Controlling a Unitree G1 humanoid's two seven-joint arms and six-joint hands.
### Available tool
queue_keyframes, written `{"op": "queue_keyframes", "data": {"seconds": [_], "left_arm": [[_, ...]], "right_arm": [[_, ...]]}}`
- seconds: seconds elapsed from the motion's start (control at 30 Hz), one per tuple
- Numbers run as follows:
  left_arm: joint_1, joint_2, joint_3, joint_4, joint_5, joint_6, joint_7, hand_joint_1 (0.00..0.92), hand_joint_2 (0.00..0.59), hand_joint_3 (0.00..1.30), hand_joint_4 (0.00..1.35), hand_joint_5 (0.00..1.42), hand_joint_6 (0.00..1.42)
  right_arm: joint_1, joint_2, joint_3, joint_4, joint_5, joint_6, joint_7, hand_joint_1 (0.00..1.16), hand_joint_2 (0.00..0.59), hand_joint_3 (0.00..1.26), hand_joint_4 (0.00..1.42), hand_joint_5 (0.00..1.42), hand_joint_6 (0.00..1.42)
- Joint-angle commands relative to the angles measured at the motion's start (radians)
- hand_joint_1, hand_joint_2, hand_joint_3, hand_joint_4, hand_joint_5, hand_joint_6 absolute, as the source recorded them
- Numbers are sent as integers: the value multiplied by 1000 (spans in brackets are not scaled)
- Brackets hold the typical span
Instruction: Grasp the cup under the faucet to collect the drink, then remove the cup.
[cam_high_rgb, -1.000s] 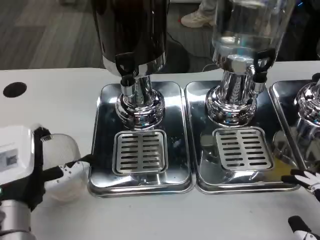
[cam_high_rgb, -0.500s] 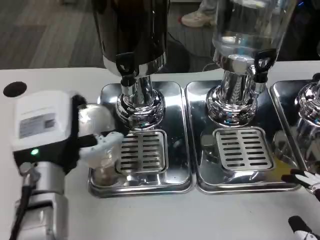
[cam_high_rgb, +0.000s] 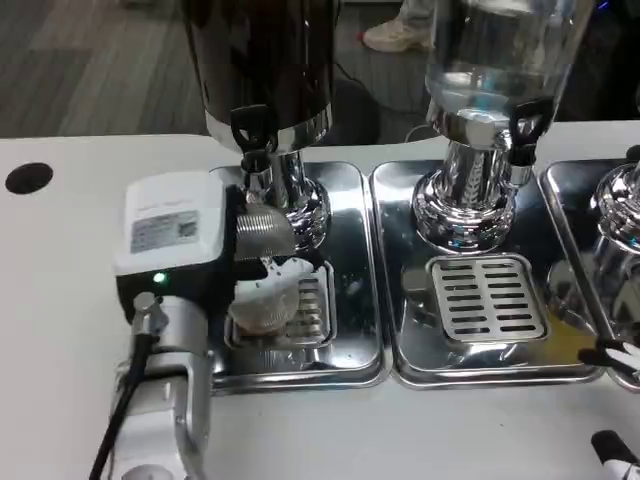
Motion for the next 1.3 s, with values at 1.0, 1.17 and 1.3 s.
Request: {"op": "queue_keyframes", "data": {"seconds": [1.0, 1.17, 1.3], "left_arm": [[132, 81, 78, -372, -78, -67, 24, 8, 39, 276, 251, 571, 842], [173, 81, 120, -483, -87, -108, -1, 8, 39, 294, 274, 591, 842], [176, 68, 139, -503, -110, -128, -31, 23, 45, 315, 288, 615, 861]], "right_arm": [[-79, 4, 27, 64, 15, 15, 34, 474, 371, 222, 118, 72, 0], [-79, 8, 37, 43, 6, 26, 34, 474, 371, 222, 118, 72, 0], [-73, 10, 39, 23, 7, 31, 33, 474, 371, 222, 118, 72, 0]]}}
